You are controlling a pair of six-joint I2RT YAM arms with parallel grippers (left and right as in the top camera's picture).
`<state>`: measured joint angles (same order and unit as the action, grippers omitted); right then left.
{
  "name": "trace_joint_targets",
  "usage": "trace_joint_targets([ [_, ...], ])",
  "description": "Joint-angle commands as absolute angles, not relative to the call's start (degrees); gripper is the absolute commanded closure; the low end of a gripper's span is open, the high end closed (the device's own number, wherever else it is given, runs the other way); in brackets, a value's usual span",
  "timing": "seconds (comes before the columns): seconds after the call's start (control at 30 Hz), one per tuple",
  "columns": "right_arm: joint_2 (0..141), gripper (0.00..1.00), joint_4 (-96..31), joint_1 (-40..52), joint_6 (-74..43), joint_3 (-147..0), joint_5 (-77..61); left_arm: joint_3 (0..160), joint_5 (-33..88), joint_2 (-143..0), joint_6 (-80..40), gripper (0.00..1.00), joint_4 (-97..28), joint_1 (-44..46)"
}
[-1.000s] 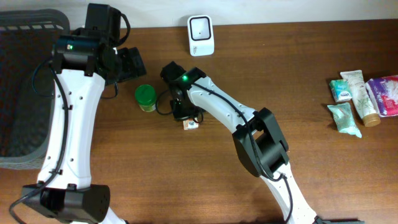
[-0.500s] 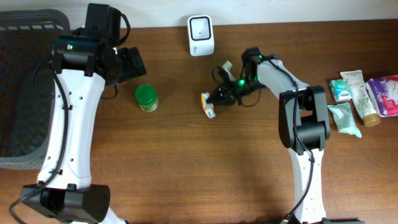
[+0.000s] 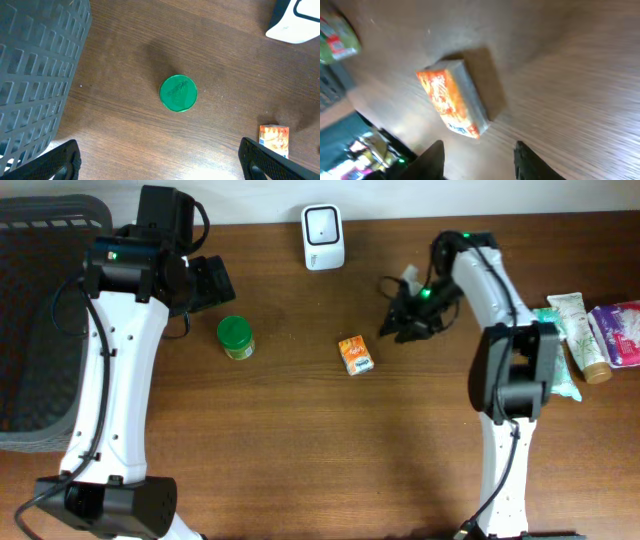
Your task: Scan the item barcode
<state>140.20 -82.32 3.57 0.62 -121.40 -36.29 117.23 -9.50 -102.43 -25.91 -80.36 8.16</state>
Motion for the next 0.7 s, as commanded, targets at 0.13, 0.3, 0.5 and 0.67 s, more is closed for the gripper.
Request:
trace_joint_targets([
  [0.13,140.0,0.55,-75.0,12.8,-5.0,-116.0,-22.0,117.7,-9.9,-101.6,-25.2,0.01,-80.3,7.8],
  [0.3,140.0,0.96,-72.5,12.8,-5.0,-113.3,-28.4,117.7,-9.9,-101.6,-25.2,0.01,-80.3,7.8],
  [0.5,139.9,0.96,-70.5,12.8,-5.0,-129.9,-31.7,117.7,-9.9,-101.6,-25.2,0.01,-80.3,7.8],
  [0.67,140.0,0.96,-56.2,20.1,1.7,-140.4,17.8,117.7,-9.9,-101.6,-25.2,0.01,-80.3,7.8],
])
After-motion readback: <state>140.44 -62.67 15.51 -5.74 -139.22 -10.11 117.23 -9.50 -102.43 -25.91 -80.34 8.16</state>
